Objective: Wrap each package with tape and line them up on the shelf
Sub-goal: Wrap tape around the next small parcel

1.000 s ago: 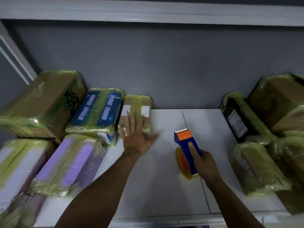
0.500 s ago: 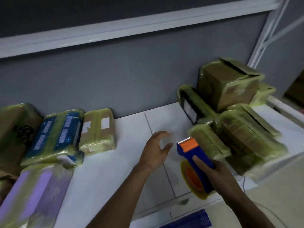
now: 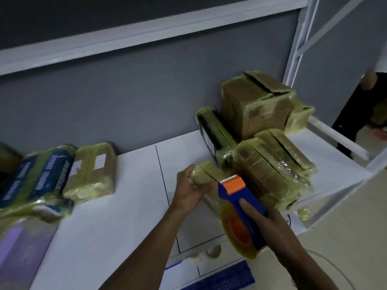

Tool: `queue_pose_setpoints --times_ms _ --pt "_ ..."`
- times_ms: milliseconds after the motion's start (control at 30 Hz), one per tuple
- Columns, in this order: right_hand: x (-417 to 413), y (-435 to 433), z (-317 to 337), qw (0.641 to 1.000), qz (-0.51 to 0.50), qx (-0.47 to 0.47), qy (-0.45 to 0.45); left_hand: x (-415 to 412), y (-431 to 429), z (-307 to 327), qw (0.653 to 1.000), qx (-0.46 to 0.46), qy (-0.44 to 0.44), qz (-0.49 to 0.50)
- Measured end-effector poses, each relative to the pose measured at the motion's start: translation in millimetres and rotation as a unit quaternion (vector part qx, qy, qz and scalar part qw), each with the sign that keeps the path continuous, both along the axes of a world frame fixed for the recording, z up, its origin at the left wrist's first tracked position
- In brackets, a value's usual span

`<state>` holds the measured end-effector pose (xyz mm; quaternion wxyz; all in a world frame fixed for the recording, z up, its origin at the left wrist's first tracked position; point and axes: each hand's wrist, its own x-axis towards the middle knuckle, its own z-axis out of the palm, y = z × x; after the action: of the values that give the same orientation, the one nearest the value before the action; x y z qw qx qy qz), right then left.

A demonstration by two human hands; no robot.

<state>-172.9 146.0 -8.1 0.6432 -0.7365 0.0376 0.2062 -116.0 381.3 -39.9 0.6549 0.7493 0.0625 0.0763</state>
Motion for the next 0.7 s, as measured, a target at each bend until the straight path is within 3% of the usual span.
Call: queue_pose_setpoints --times_ms 167,233,367,500,600,700 --pt "10 12 -1 0.997 0.068 -0.023 -0.011 -41 22 -10 0.978 0.084 0.036 0.189" --pt "14 22 2 0.995 0.096 -0.038 -0.014 -60 34 -10 0.952 0.123 0.058 0.274" --pt "24 46 13 0.988 0.139 -0.047 -0.056 -95 55 -13 0.906 0.111 0.119 0.391" --pt "35 69 23 0.978 0.16 -0.074 -0.113 -119 63 -10 0.906 0.161 0.157 0.359" --pt "41 81 28 0.971 0.155 -0.098 -0.153 -132 72 -6 0.907 0.28 0.072 0.306" --pt "45 90 36 0.96 0.141 -0.134 -0.203 -137 84 -13 0.901 0.39 0.005 0.192"
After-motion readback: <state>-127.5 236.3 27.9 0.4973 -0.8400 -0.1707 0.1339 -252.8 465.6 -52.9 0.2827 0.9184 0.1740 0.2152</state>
